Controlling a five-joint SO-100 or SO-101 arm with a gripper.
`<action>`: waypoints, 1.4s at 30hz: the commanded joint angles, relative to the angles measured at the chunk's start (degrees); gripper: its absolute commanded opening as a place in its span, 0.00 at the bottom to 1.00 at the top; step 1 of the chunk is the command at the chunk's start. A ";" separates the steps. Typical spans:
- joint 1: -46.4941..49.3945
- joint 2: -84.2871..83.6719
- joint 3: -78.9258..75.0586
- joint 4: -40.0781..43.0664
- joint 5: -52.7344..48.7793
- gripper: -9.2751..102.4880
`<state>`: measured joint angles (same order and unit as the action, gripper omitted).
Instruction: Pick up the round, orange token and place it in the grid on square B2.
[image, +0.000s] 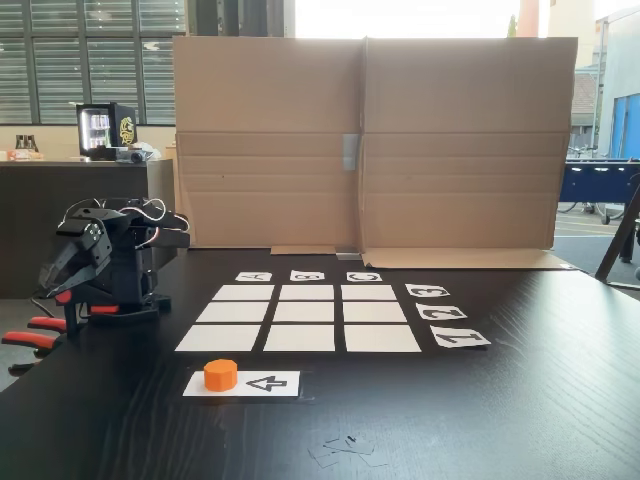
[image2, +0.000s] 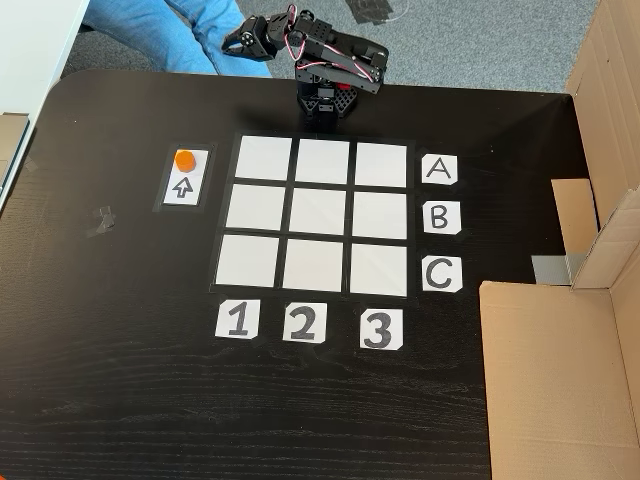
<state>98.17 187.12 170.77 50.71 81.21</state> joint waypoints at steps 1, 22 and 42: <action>-1.41 -3.78 -5.45 1.58 -0.62 0.08; -10.46 -53.35 -61.79 24.87 2.20 0.09; -27.69 -90.44 -95.36 34.98 19.51 0.62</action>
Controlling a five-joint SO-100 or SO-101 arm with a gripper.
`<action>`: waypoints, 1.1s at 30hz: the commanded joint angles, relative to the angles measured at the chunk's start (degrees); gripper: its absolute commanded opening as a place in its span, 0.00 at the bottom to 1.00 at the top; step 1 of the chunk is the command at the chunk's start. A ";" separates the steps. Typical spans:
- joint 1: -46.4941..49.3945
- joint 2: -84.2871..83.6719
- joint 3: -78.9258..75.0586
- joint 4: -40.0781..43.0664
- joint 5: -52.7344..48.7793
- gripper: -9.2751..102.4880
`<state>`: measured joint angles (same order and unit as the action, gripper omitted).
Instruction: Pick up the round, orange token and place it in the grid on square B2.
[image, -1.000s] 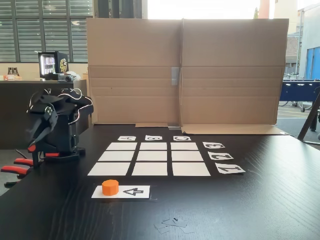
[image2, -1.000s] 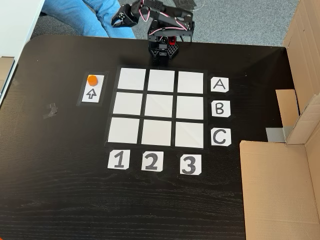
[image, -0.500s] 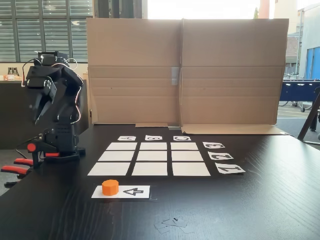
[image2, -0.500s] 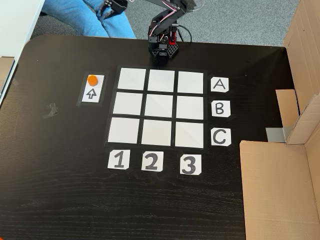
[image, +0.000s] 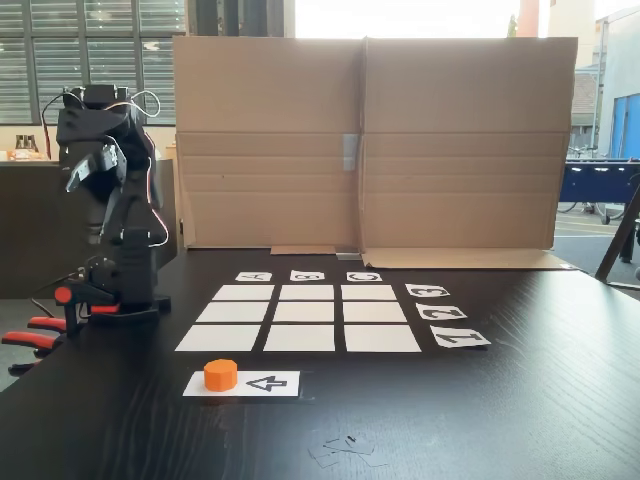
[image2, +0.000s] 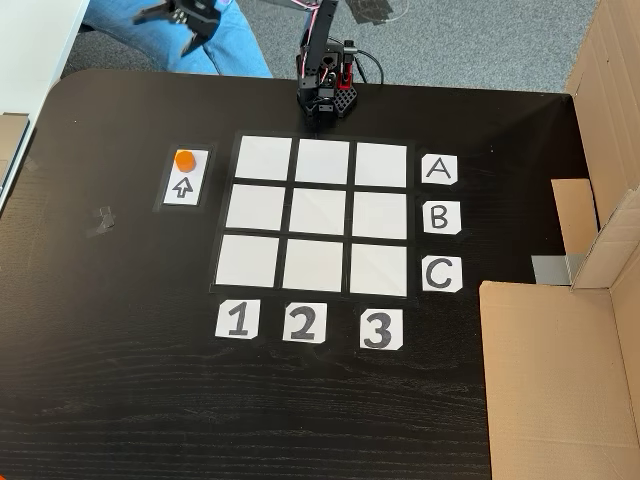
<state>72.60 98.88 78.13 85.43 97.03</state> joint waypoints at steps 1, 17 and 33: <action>-3.25 -3.25 -3.08 0.26 4.75 0.62; -13.97 -17.05 -9.32 -0.26 11.78 0.66; -18.02 -18.54 -2.55 -0.44 5.89 0.78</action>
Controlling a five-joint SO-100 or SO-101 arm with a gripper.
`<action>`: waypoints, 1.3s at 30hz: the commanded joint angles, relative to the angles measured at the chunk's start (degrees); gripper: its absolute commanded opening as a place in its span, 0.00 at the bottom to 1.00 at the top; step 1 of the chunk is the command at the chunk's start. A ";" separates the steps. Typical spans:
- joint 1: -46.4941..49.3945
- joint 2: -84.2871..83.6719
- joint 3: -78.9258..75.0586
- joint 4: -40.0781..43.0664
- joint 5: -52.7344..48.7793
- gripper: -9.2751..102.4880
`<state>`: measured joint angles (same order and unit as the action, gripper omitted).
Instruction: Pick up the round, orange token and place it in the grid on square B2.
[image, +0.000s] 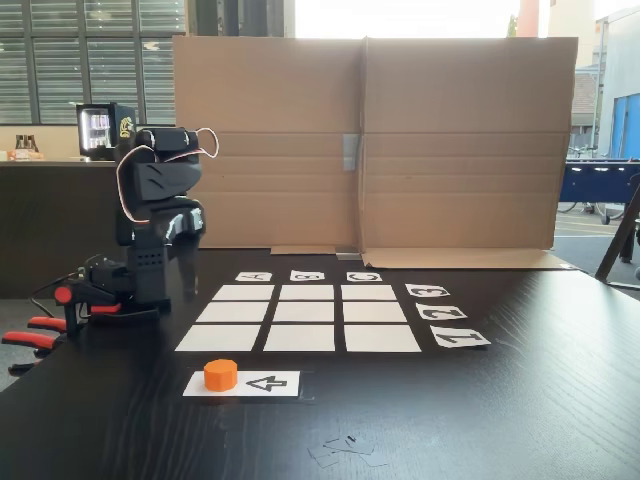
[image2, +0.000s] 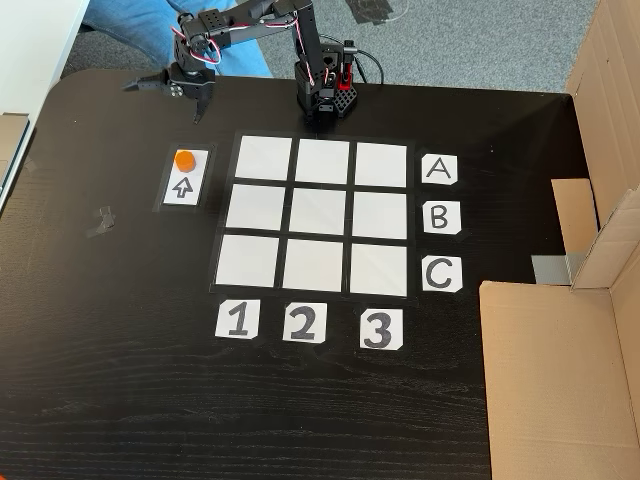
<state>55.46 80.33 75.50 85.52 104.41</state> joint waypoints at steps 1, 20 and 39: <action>-1.14 -0.35 0.35 -0.70 -1.93 0.78; -4.13 -12.22 -5.80 -3.60 -3.87 0.78; -7.73 -17.40 -10.02 -3.69 -7.56 0.78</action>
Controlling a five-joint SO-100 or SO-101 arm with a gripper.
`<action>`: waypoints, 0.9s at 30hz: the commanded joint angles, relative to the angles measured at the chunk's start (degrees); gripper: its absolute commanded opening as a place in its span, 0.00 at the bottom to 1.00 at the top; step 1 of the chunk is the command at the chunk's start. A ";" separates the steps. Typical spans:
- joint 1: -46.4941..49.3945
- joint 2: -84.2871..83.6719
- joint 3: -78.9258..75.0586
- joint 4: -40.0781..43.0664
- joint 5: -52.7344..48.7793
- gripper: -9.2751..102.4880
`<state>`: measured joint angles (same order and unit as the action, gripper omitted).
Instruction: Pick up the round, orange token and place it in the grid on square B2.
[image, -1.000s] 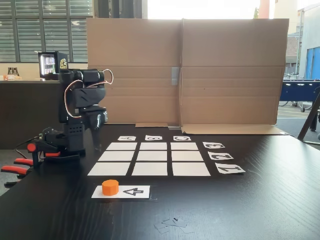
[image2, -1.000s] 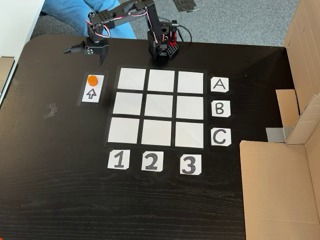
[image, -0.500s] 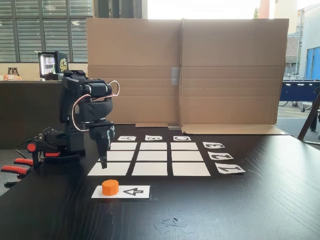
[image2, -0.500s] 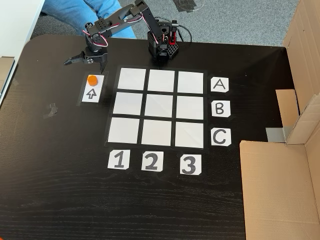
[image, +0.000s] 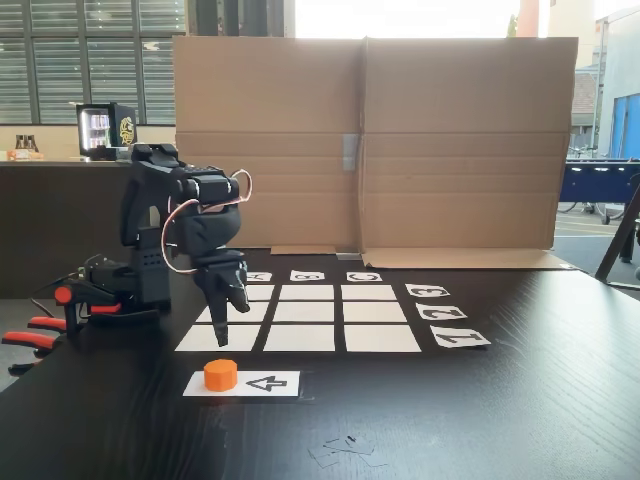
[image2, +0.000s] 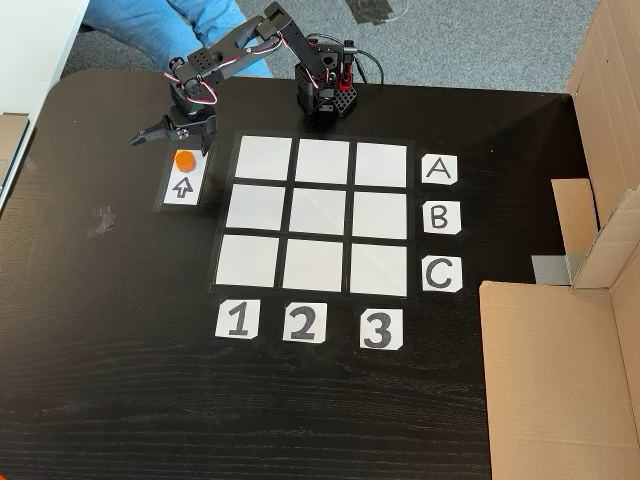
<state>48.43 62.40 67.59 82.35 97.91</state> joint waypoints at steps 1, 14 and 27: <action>-0.79 0.62 -1.76 -0.53 -1.67 0.78; 1.58 0.70 1.14 -0.62 -10.63 0.78; 2.81 -1.41 2.11 -1.23 -12.22 0.78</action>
<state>50.98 60.73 70.49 81.47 86.04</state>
